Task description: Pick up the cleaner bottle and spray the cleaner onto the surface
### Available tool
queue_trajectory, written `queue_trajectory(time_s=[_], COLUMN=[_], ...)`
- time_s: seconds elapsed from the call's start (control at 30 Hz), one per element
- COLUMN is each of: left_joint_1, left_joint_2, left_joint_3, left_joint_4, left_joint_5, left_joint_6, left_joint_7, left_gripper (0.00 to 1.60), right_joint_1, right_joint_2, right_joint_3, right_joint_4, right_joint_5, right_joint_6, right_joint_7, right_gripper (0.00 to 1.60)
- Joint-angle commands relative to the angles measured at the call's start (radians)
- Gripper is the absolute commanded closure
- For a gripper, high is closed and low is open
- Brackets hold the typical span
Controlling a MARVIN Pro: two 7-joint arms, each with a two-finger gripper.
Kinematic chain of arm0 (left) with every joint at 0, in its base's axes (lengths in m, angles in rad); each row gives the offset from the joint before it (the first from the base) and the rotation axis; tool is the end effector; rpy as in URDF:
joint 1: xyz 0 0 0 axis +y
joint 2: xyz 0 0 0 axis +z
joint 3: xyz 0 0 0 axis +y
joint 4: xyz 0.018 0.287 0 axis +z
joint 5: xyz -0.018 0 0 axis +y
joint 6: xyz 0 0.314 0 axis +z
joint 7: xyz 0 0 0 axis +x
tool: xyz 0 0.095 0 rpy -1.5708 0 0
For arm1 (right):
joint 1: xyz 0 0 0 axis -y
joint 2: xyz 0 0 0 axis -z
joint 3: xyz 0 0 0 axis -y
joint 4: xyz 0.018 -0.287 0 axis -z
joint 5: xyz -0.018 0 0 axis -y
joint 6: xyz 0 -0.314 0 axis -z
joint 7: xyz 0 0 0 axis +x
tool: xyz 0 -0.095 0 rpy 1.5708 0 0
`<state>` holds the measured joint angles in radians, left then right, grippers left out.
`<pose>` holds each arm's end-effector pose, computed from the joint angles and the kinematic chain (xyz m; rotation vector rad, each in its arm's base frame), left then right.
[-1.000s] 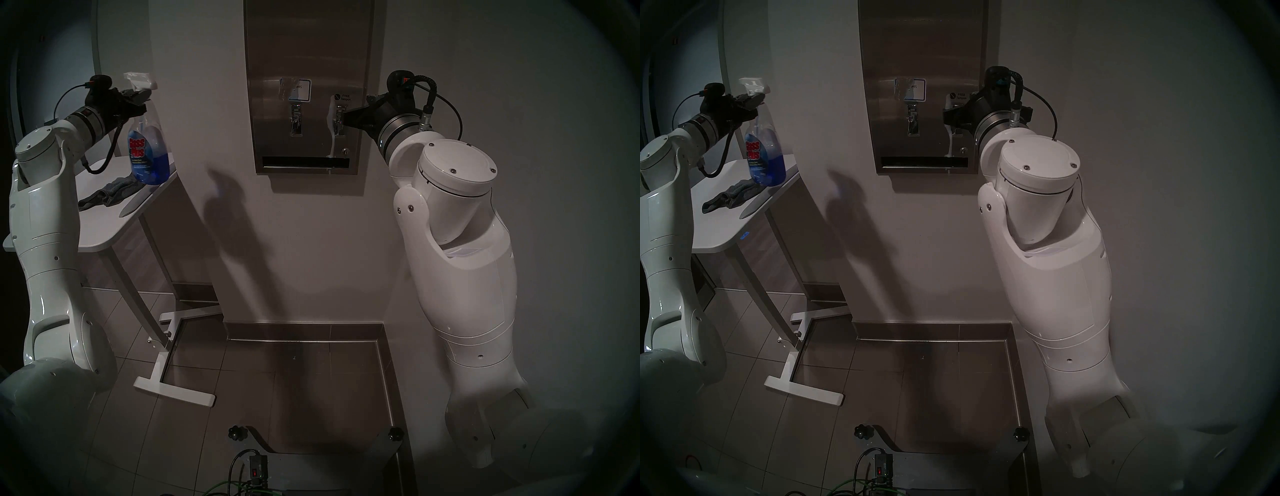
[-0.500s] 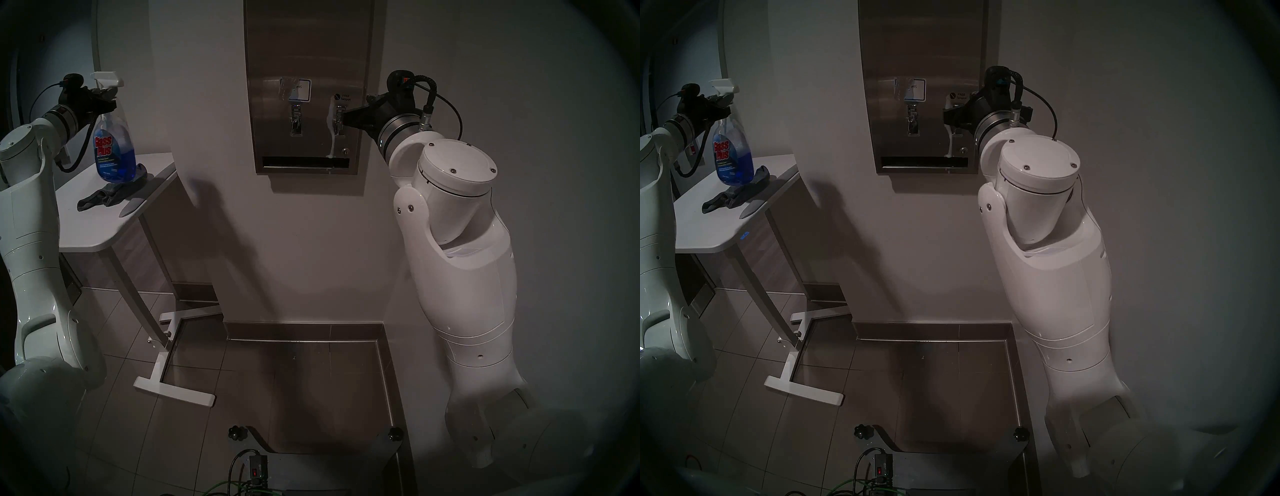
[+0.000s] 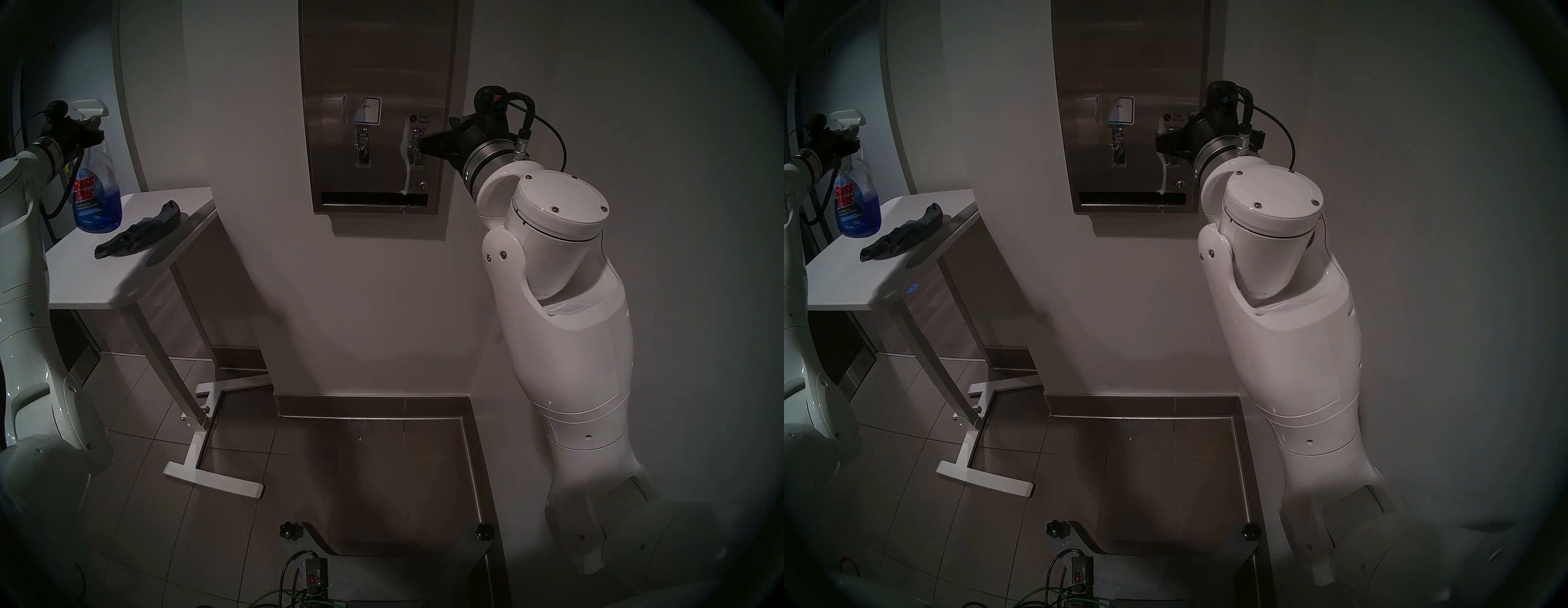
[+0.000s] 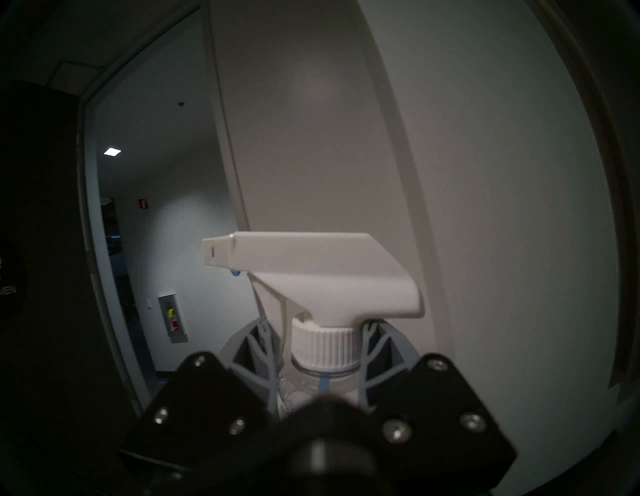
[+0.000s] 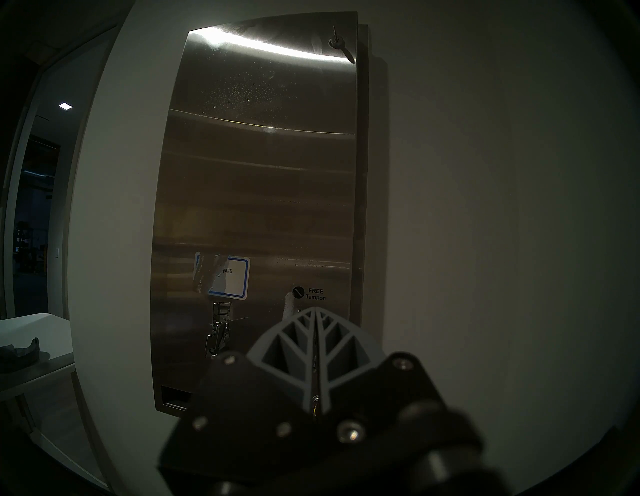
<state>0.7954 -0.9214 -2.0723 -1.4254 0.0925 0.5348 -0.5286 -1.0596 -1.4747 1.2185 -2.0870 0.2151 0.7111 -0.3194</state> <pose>0.4223 0.3640 0.0869 -1.7704 -0.0500 -2.0751 0.4131 0.1025 0.0252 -1.8605 -0.1857 -2.4256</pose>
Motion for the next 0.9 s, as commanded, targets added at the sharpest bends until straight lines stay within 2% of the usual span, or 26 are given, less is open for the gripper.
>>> queue_trajectory(time_s=[0.0,0.2,0.57,0.87], left_joint_1=[-0.066,-0.057,0.016,0.048], left_joint_2=[0.068,0.07,0.052,0.054], left_joint_3=[-0.044,-0.058,-0.085,-0.113], left_joint_4=[0.006,0.043,0.082,0.114], left_joint_5=[0.011,0.024,0.033,0.036], left_joint_6=[-0.013,-0.009,-0.015,-0.03], left_joint_7=[0.027,0.036,0.016,0.008], left_gripper=[1.6,1.6,1.6,1.6], right_joint_1=[0.03,0.03,0.03,0.03], right_joint_2=[-0.001,0.0,0.0,0.0], right_joint_3=[0.001,0.001,0.0,0.001], right_joint_4=[-0.026,-0.026,-0.026,-0.026], right_joint_5=[-0.008,-0.009,-0.012,-0.014], right_joint_6=[-0.013,-0.015,-0.018,-0.018], right_joint_7=[0.001,0.002,0.003,0.004], right_gripper=[1.6,1.6,1.6,1.6])
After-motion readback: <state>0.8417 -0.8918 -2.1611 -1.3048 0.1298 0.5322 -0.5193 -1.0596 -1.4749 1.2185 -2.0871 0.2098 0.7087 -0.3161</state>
